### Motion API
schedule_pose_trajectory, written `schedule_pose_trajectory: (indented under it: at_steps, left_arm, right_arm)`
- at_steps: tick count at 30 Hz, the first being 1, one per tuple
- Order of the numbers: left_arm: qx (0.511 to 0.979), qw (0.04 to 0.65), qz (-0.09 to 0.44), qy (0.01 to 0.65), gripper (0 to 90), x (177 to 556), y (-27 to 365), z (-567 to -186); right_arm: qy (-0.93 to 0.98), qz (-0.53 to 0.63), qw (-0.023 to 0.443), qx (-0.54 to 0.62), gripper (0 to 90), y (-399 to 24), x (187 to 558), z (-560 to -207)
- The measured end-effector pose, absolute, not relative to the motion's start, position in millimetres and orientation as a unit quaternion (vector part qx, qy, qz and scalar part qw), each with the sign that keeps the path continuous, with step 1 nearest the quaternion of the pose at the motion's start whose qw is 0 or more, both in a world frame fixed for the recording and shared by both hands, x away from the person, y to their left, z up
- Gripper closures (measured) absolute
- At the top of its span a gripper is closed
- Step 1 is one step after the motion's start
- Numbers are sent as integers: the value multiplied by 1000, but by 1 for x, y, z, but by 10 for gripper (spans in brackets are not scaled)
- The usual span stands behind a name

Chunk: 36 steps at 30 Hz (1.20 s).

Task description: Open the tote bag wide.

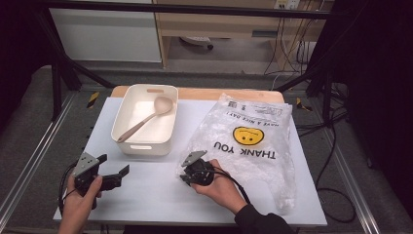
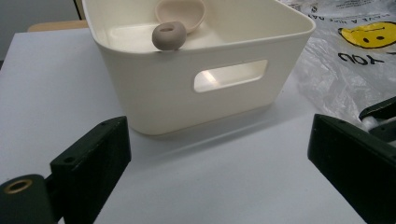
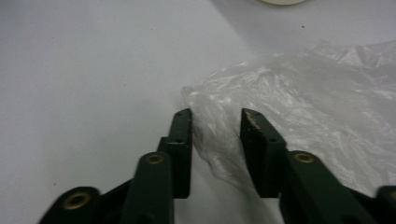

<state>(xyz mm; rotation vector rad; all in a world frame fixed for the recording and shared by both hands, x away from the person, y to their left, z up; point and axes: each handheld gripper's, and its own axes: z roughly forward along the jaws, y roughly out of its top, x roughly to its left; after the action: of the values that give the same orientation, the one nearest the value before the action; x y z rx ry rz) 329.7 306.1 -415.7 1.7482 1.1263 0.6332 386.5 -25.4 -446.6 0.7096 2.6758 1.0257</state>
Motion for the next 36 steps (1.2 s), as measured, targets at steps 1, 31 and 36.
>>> schedule_pose_trajectory:
  at_steps: [1, 31, 36]
  left_arm:
    - [712, 465, 258, 458, 56, 330, 306, -416]
    - [713, 466, 256, 457, 55, 330, 306, -416]
    - [714, 465, 256, 457, 56, 330, 306, -416]
  right_arm:
    - [902, 346, 95, 239, 773, -25, 387, -447]
    - [813, 474, 121, 315, 892, -31, 426, -376]
    - [803, 486, 135, 318, 892, -24, 434, -367]
